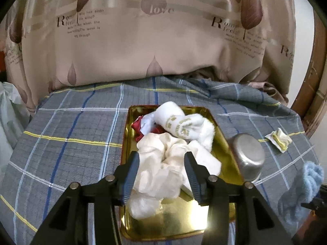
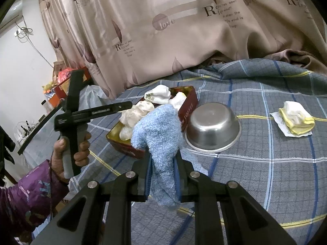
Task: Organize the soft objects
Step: 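Lower the blue towel into the tin and open the right gripper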
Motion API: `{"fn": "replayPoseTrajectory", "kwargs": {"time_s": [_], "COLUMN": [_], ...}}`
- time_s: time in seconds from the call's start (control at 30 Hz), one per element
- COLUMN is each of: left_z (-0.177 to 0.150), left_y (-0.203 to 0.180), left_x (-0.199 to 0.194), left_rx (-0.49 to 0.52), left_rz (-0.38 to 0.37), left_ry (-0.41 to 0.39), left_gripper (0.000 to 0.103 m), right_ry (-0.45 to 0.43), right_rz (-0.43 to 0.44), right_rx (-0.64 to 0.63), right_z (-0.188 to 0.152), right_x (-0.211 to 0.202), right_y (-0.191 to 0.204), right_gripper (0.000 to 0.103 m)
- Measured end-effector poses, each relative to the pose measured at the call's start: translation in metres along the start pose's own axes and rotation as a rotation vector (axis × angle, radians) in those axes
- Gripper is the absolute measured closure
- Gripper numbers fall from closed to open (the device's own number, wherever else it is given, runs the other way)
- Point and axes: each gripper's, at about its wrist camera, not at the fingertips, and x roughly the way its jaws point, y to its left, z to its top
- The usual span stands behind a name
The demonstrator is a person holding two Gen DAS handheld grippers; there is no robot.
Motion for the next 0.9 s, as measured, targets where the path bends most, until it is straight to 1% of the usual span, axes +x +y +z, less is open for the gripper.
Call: {"fn": "replayPoseTrajectory", "kwargs": {"time_s": [0.1, 0.17, 0.27, 0.37, 0.53, 0.6, 0.77, 0.83, 0.9], "left_z": [-0.003, -0.006, -0.011, -0.021, -0.041, -0.049, -0.057, -0.058, -0.059], "left_y": [-0.006, -0.011, -0.018, -0.021, -0.024, -0.025, -0.023, -0.020, -0.015], "left_x": [-0.019, -0.033, -0.056, -0.079, -0.112, -0.123, -0.139, -0.141, -0.142], "left_rx": [-0.005, -0.011, -0.033, -0.086, -0.156, -0.179, -0.198, -0.205, -0.229], "left_rz": [0.006, 0.024, 0.066, 0.077, 0.087, 0.108, 0.136, 0.152, 0.144], "left_ry": [-0.018, -0.032, -0.040, -0.040, -0.048, -0.057, -0.081, -0.092, -0.098], "left_gripper": [0.056, 0.056, 0.056, 0.056, 0.056, 0.056, 0.056, 0.056, 0.056], "right_ry": [-0.006, -0.011, -0.017, -0.008, 0.009, 0.021, 0.035, 0.039, 0.054], "right_rz": [0.004, 0.015, 0.048, 0.093, 0.139, 0.157, 0.158, 0.136, 0.127], "right_rx": [0.003, 0.009, 0.033, 0.057, 0.043, 0.049, 0.075, 0.070, 0.090], "right_z": [0.001, 0.004, 0.012, 0.022, 0.043, 0.050, 0.063, 0.067, 0.068], "right_x": [-0.002, -0.003, -0.002, 0.008, 0.037, 0.053, 0.088, 0.100, 0.112], "right_y": [0.002, 0.003, 0.005, 0.010, 0.032, 0.039, 0.048, 0.050, 0.048], "right_gripper": [0.086, 0.086, 0.086, 0.086, 0.086, 0.086, 0.086, 0.086, 0.086]}}
